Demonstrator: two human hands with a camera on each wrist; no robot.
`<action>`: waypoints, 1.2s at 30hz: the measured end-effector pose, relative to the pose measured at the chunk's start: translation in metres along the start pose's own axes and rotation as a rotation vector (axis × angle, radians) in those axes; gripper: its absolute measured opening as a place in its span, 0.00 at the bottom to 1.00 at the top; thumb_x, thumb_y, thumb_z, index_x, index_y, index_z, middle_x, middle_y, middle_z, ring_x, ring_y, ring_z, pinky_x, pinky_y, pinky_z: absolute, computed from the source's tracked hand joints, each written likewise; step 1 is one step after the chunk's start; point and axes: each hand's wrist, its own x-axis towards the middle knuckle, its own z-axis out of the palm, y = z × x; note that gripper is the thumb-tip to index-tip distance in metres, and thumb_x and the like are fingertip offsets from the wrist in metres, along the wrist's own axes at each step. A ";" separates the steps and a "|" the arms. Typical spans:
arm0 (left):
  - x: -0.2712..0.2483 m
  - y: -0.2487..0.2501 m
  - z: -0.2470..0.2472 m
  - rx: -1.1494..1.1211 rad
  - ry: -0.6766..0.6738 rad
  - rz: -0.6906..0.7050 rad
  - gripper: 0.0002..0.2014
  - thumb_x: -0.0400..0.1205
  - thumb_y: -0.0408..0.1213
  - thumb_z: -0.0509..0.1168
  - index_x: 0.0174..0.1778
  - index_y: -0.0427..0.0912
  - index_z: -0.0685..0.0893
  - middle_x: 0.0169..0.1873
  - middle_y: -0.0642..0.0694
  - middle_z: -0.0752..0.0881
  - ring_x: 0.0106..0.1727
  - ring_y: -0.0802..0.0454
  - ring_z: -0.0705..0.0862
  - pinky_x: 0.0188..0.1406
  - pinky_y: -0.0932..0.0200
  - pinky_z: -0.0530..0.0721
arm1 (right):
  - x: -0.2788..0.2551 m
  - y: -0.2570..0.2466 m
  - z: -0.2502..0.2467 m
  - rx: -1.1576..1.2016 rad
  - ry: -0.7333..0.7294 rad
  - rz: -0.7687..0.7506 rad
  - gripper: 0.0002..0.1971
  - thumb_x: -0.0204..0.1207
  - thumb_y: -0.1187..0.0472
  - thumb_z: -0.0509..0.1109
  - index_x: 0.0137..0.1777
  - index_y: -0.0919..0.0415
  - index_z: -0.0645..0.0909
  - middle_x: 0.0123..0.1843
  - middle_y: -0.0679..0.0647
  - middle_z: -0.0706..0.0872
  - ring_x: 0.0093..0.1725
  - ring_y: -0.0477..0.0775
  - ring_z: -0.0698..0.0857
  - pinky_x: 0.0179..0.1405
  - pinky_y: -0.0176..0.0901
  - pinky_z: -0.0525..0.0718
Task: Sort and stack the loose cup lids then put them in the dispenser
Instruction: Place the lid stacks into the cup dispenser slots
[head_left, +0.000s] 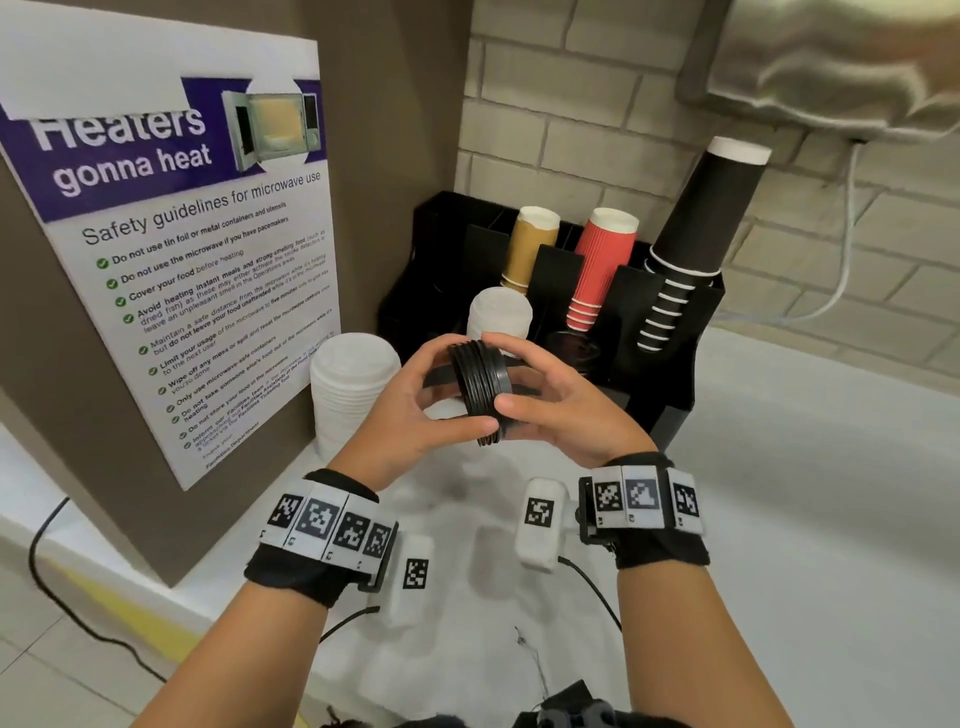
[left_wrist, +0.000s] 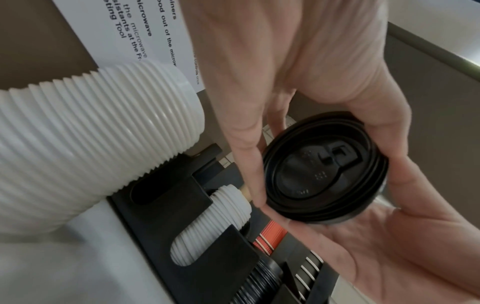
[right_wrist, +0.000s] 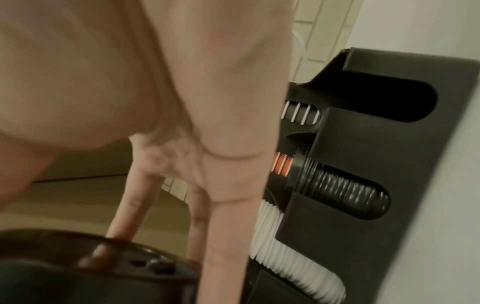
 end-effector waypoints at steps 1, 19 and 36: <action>0.000 0.001 0.000 0.001 0.004 0.005 0.38 0.63 0.46 0.80 0.70 0.55 0.75 0.61 0.63 0.83 0.64 0.60 0.82 0.61 0.65 0.80 | 0.000 0.000 0.001 0.003 0.011 -0.009 0.32 0.70 0.60 0.76 0.73 0.44 0.74 0.64 0.59 0.83 0.61 0.59 0.86 0.52 0.52 0.87; 0.004 0.010 0.000 -0.196 -0.032 -0.110 0.33 0.64 0.47 0.80 0.66 0.64 0.78 0.59 0.58 0.86 0.64 0.44 0.85 0.50 0.50 0.88 | 0.004 -0.004 0.009 -0.228 0.010 -0.102 0.47 0.62 0.65 0.84 0.77 0.37 0.66 0.72 0.48 0.78 0.65 0.50 0.84 0.65 0.50 0.83; 0.018 0.019 -0.009 -0.154 0.101 -0.161 0.25 0.72 0.58 0.65 0.66 0.61 0.77 0.65 0.54 0.82 0.62 0.53 0.86 0.58 0.57 0.84 | 0.036 -0.026 -0.030 -0.414 0.430 -0.329 0.36 0.63 0.65 0.83 0.70 0.50 0.73 0.63 0.48 0.82 0.60 0.47 0.84 0.60 0.45 0.84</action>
